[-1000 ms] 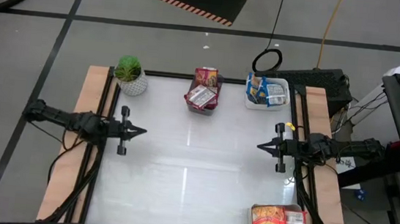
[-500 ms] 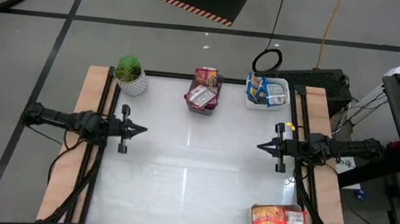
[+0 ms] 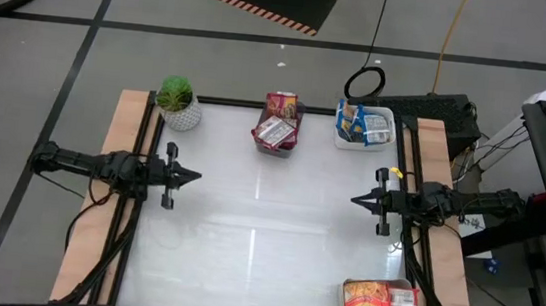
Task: Sort Maruchan noodles
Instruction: Return to Home Position
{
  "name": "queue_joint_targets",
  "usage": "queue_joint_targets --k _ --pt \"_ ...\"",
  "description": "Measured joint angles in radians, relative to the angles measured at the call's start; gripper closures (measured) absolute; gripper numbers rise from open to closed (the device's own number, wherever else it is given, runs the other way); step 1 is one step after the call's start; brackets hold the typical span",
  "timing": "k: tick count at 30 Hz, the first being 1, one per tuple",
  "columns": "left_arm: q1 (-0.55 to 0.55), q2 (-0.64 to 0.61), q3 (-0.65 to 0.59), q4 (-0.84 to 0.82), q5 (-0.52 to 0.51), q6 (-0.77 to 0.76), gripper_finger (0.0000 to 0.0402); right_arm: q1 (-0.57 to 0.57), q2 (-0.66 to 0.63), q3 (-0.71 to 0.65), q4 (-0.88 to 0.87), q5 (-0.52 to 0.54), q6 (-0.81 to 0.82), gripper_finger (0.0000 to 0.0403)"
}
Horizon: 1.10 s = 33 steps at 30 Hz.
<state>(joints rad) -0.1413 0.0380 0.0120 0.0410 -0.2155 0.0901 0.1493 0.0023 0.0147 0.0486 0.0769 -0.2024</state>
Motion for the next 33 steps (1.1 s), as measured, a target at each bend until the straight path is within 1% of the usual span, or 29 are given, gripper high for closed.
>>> queue_joint_targets --k 3,7,33 --pt "0.000 0.001 0.000 0.000 -0.001 -0.033 0.0394 0.000 0.000 0.000 0.000 0.000 0.000 0.0403" --pt "0.000 0.009 0.000 0.000 -0.001 -0.012 0.0394 0.000 0.000 0.000 0.000 0.000 0.000 0.0403" --pt "0.000 0.009 -0.003 0.035 -0.004 -0.017 0.0394 0.000 0.000 0.000 0.000 0.000 0.000 0.0403"
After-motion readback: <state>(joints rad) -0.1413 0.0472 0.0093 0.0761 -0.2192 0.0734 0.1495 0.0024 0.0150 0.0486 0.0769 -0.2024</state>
